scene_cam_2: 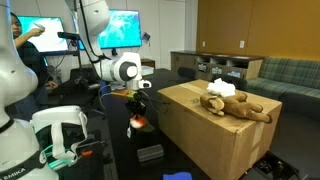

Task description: Swap the things on the box with the things on the table

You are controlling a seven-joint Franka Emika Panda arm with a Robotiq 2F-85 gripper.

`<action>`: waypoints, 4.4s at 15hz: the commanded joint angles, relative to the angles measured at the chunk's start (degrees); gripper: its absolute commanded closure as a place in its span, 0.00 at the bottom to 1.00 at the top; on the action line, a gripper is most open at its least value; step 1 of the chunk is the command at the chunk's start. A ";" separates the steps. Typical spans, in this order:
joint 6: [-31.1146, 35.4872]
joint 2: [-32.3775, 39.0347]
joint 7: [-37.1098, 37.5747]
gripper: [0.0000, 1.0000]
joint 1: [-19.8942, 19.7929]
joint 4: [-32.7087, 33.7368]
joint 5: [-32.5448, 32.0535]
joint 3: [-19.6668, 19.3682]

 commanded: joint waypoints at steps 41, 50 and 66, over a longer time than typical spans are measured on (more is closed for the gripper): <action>-6.32 4.16 18.74 0.56 27.59 34.39 -12.24 -37.10; -8.06 -0.27 9.01 0.00 25.91 34.27 -4.99 -38.04; -19.81 -37.37 -18.47 0.00 17.60 8.68 15.66 -42.56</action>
